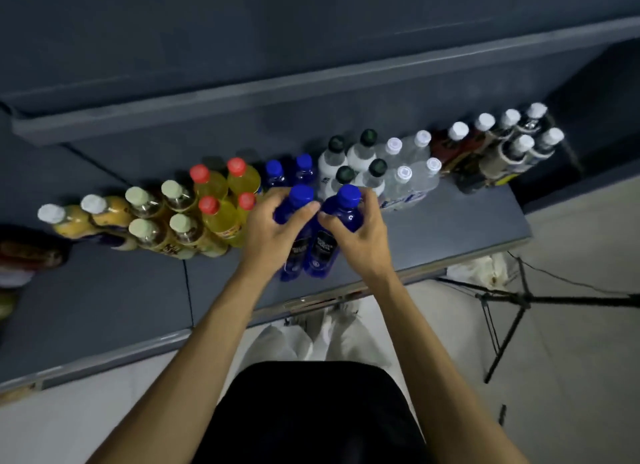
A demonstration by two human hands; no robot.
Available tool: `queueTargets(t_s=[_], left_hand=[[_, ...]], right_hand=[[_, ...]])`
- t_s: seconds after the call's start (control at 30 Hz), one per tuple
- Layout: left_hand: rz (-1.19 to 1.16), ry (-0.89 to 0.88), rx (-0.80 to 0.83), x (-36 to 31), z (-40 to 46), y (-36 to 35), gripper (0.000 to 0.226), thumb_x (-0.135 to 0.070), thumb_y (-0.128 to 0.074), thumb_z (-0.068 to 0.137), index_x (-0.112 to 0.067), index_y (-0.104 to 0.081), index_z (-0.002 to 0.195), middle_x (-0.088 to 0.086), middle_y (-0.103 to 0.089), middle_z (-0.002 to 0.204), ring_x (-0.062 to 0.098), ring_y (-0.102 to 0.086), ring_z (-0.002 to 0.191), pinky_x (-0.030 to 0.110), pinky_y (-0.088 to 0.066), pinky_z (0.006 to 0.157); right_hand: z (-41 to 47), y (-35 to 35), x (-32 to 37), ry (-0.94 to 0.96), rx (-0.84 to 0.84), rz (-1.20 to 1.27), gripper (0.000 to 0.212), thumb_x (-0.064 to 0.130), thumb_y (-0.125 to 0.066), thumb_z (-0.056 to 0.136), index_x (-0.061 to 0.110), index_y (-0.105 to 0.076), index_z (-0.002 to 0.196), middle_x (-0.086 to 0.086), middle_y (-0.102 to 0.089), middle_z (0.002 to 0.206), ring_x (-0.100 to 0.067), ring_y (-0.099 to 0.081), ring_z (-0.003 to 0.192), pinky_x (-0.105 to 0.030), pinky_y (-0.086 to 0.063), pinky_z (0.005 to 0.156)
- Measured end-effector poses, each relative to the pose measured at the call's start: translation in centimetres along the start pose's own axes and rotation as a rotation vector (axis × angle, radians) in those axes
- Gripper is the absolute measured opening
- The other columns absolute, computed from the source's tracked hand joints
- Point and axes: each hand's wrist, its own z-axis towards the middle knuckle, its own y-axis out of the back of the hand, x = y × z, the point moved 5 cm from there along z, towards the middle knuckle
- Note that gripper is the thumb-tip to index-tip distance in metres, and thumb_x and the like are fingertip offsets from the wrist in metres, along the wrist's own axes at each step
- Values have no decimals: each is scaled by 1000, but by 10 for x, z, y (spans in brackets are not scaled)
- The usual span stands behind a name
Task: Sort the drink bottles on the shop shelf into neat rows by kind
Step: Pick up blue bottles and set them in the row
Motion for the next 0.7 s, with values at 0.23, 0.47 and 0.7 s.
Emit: queueTargets(t_s=[0.23, 0.47, 0.7], left_hand=[[404, 53, -138, 2, 27, 9, 36, -51, -68, 79, -24, -70, 103, -4, -70, 94, 10, -62, 90, 22, -48, 75], [521, 119, -146, 16, 61, 22, 37, -29, -81, 72, -19, -72, 107, -5, -69, 106, 11, -64, 94, 28, -53, 83], [672, 211, -8, 33, 83, 27, 28, -27, -82, 72, -15, -64, 89, -2, -55, 98, 14, -55, 83, 23, -39, 69]], right_hand=[[56, -8, 7, 164, 188, -135, 21, 27, -68, 89, 15, -52, 95, 9, -63, 85, -10, -59, 79, -24, -48, 70], [97, -25, 17, 225, 226, -416, 36, 32, -79, 77, 9, -64, 102, -8, -61, 100, -23, -59, 86, -32, -50, 75], [120, -46, 11, 371, 237, -865, 41, 44, -82, 66, 13, -70, 91, -8, -62, 91, -33, -55, 88, -42, -47, 76]])
